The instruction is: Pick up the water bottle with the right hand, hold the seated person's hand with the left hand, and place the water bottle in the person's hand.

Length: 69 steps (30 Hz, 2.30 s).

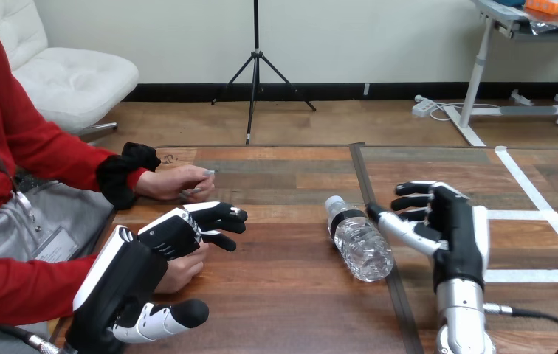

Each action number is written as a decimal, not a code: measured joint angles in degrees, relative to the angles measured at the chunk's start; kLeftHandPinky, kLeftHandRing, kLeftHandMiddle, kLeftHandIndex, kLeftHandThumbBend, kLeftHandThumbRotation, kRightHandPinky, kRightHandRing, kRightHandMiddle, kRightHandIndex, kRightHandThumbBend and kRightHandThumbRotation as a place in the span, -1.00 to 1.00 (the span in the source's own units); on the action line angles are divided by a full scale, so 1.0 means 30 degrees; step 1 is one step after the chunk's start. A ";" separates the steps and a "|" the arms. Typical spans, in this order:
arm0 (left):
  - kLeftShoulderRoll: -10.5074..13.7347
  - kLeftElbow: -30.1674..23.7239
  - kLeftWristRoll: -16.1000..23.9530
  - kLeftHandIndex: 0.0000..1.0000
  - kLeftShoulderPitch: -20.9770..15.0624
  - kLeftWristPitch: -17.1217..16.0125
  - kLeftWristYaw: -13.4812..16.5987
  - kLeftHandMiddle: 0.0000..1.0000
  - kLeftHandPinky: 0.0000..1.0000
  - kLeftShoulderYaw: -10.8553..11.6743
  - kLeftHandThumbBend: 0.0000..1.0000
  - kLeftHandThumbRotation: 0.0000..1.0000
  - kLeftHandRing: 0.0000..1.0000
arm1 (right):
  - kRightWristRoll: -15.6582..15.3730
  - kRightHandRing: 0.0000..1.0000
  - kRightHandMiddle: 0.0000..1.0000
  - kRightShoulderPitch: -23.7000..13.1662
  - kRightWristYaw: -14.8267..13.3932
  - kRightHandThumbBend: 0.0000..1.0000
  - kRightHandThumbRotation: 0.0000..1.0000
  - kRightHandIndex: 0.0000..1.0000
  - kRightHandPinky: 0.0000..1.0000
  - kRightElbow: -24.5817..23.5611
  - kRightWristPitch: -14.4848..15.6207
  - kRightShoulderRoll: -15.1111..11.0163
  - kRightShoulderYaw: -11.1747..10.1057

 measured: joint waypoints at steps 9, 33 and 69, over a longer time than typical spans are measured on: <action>-0.0238 0.0059 -0.0008 0.49 -0.0134 0.0129 -0.0076 0.53 0.29 -0.0022 0.77 0.29 0.48 | -0.1707 0.46 0.58 -0.0113 0.0360 0.92 -0.16 0.68 0.19 -0.2037 0.5310 -0.0690 0.1418; -0.1419 0.0319 0.0657 0.48 -0.0173 0.0126 0.0019 0.53 0.30 -0.0153 0.92 0.28 0.48 | -0.4454 0.49 0.62 -0.4023 0.4158 0.93 -0.15 0.96 0.10 -0.4710 1.7545 -0.0991 0.4057; -0.1793 0.0283 0.1508 0.47 -0.0369 -0.0479 0.1515 0.52 0.29 -0.0722 0.87 0.27 0.48 | -0.6372 0.79 0.92 -0.9800 0.7451 0.97 0.28 1.00 0.35 0.0149 2.0638 -0.0835 0.8581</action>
